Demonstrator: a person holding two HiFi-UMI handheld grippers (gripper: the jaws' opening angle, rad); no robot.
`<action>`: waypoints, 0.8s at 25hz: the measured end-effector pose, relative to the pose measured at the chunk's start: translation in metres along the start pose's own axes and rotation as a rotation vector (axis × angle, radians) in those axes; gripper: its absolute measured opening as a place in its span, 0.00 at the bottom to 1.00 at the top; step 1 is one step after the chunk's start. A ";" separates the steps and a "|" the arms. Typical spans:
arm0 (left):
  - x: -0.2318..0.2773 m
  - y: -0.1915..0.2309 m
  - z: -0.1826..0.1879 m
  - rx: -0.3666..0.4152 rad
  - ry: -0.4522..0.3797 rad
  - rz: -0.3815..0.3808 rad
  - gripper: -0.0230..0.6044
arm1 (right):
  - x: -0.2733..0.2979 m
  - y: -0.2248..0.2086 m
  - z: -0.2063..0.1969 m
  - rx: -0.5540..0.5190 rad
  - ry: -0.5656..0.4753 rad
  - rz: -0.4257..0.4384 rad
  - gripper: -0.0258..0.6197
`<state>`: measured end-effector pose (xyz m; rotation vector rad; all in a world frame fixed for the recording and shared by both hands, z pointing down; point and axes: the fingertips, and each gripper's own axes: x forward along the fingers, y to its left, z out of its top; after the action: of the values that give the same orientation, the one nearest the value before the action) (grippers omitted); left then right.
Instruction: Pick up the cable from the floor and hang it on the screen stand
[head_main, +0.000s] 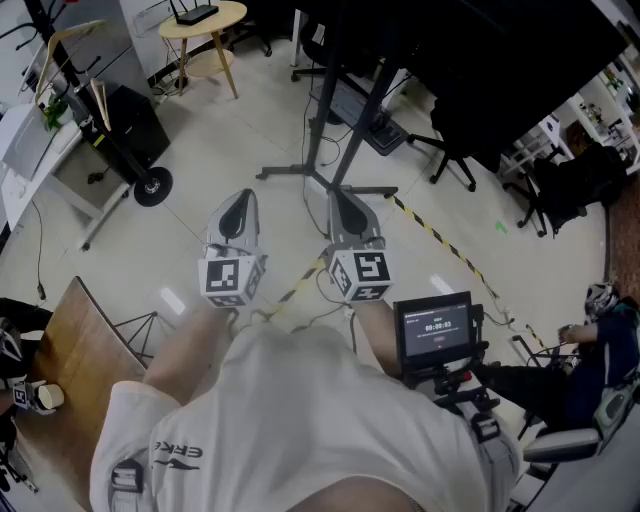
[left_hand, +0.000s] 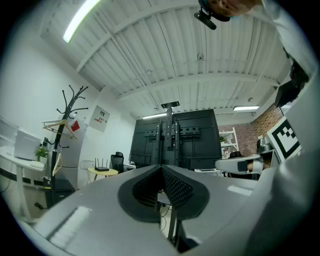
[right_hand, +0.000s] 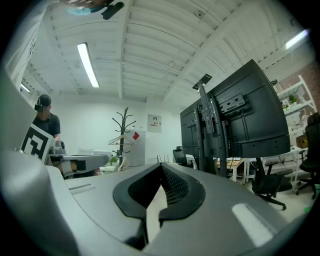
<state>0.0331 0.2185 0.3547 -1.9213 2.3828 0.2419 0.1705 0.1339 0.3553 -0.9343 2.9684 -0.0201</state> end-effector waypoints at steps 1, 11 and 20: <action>0.004 0.011 0.000 0.000 0.005 -0.009 0.04 | 0.010 0.006 0.000 0.001 -0.001 -0.009 0.06; 0.044 0.083 -0.002 -0.016 0.029 -0.036 0.04 | 0.078 0.042 0.005 -0.025 0.012 -0.044 0.06; 0.080 0.102 -0.017 -0.012 0.043 -0.037 0.04 | 0.124 0.034 -0.001 -0.031 0.014 -0.025 0.06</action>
<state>-0.0826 0.1590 0.3671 -1.9947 2.3751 0.2155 0.0496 0.0904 0.3522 -0.9784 2.9781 0.0193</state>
